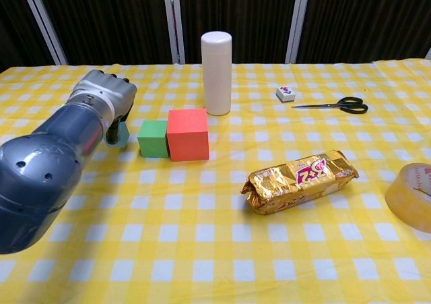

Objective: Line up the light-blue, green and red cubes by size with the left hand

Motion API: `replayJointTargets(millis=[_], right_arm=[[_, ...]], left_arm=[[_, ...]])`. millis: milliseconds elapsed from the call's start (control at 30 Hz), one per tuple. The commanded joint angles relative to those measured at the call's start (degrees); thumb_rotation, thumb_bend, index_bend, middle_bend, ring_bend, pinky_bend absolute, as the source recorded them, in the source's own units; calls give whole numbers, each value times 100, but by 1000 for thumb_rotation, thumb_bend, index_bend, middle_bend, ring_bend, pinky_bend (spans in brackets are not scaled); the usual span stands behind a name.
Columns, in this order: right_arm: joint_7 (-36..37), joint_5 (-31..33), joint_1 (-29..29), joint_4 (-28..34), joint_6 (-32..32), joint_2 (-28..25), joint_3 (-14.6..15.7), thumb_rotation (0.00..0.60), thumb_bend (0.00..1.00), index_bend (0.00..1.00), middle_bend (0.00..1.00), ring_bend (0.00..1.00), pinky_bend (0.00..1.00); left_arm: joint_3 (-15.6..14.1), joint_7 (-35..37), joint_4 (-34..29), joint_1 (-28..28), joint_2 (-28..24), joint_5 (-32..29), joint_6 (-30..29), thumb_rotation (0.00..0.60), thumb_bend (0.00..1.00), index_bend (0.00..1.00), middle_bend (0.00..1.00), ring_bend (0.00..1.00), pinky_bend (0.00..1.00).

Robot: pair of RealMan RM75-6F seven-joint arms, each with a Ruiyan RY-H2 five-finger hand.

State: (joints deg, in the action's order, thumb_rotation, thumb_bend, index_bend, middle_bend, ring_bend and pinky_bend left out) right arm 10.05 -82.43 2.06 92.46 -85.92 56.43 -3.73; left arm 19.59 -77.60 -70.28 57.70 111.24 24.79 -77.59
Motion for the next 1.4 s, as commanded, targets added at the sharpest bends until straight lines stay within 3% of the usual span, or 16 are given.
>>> replayJointTargets(millis=[33, 833, 1400], right_arm=[[16, -4, 2, -5, -5, -3, 0, 600, 317, 193, 0, 23, 0], [85, -32, 12, -14, -25, -27, 10, 600, 317, 193, 0, 23, 0], [71, -36, -11, 8, 33, -36, 27, 600, 318, 193, 0, 23, 0]], left_arm=[[16, 24, 60, 22, 65, 22, 20, 600, 353, 515, 4, 0, 0], [116, -27, 484, 168, 528, 165, 127, 600, 352, 515, 4, 0, 0], [205, -142, 407, 166, 608, 297, -70, 600, 353, 515, 4, 0, 0]])
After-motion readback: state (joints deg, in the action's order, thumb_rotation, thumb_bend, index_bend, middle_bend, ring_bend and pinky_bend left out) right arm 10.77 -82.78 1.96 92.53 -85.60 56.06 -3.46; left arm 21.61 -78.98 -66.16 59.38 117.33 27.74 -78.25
